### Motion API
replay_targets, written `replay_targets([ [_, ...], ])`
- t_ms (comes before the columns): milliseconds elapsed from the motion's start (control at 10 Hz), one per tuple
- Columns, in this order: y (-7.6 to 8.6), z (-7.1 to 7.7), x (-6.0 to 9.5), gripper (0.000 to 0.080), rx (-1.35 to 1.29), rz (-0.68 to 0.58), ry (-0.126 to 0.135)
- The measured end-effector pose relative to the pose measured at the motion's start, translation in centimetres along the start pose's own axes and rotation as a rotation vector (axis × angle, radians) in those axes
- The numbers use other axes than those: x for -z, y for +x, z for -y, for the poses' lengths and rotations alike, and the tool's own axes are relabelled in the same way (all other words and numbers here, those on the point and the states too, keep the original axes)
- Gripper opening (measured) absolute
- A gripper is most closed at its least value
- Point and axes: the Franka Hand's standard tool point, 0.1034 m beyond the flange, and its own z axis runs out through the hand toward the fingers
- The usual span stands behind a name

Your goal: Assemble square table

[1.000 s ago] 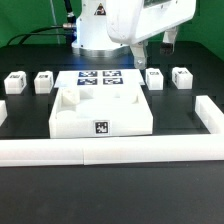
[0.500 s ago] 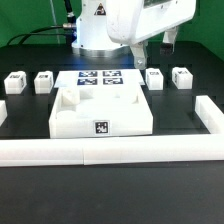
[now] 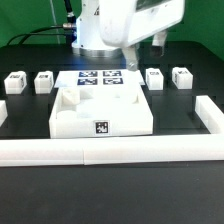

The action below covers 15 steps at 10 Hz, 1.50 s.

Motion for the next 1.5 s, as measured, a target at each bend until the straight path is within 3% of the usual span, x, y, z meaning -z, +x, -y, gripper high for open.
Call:
replay_targets([
  [400, -8.5, 3.1, -5.1, 0.0649, 0.418, -0.009, 0.019],
  [500, -9.5, 3.5, -6.1, 0.0649, 0.469, -0.013, 0.022],
  [700, -10.1, 4.7, -7.8, 0.0649, 0.542, -0.022, 0.014],
  [800, -10.0, 5.0, -8.8, 0.0649, 0.548, -0.034, -0.003],
  [1100, -10.0, 5.0, -9.1, 0.0640, 0.544, -0.036, -0.006],
  [1300, -10.0, 5.1, -9.2, 0.0290, 0.544, -0.036, -0.004],
  [1400, -10.0, 5.1, -9.2, 0.0290, 0.544, -0.036, -0.004],
  [1500, -10.0, 5.1, -9.2, 0.0094, 0.544, -0.036, -0.003],
])
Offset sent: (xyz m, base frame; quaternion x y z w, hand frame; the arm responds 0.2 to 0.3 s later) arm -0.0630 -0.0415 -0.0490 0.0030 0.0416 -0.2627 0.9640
